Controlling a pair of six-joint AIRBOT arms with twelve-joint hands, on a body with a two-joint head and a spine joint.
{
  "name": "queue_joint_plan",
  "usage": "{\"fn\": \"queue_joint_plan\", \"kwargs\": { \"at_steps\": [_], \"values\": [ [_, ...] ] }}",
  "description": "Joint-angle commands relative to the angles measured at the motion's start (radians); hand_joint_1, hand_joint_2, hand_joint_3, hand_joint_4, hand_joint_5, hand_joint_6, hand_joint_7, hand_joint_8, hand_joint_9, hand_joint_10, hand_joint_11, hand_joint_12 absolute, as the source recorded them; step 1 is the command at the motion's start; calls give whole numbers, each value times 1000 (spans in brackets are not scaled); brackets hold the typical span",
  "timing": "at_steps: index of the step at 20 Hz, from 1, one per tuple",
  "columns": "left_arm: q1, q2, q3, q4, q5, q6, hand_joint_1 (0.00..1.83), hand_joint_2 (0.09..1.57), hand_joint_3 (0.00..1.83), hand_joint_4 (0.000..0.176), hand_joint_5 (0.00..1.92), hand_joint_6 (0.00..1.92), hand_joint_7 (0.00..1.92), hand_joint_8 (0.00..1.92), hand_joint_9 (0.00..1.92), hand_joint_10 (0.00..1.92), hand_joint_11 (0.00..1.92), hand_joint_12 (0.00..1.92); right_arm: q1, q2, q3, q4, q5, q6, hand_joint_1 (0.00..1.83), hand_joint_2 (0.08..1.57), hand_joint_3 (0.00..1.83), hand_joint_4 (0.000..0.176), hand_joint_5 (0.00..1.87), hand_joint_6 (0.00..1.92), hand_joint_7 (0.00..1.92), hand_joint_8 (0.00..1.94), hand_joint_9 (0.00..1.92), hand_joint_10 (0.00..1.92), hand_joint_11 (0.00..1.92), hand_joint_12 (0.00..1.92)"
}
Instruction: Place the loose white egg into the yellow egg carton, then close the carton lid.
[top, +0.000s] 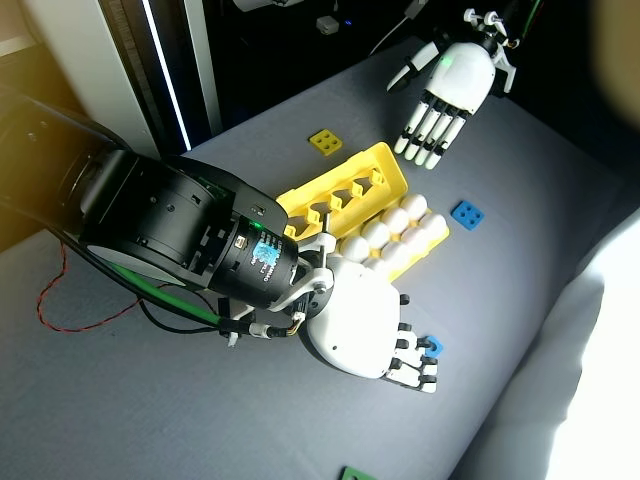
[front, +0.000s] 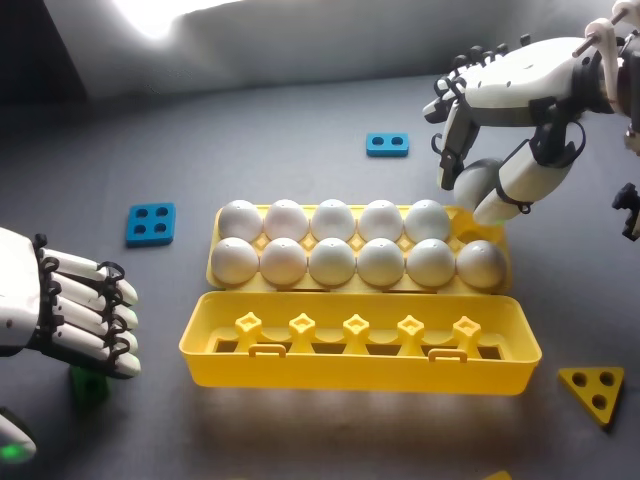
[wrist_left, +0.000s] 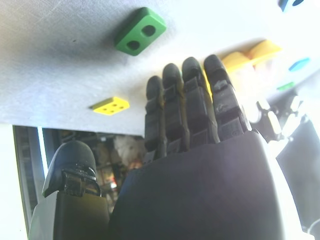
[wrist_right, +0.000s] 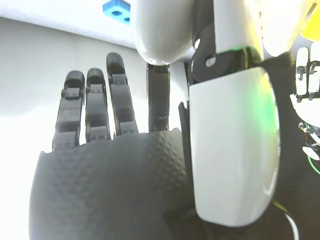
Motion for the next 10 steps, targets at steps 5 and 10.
{"fn": "queue_joint_plan", "kwargs": {
  "at_steps": [5,10],
  "values": [
    [-3,18,4,-55,-43,-5,0,1202,1,0,312,0,299,1,204,1,0,365,14,17,-14,4,72,9,1068,1037,2,176,1144,705,224,1,9,0,0,0],
    [-3,18,3,-55,-43,-5,0,1203,1,0,315,2,309,5,218,6,0,364,0,17,-14,4,72,13,1067,1042,0,176,1133,728,284,7,33,4,0,0]
  ]
}}
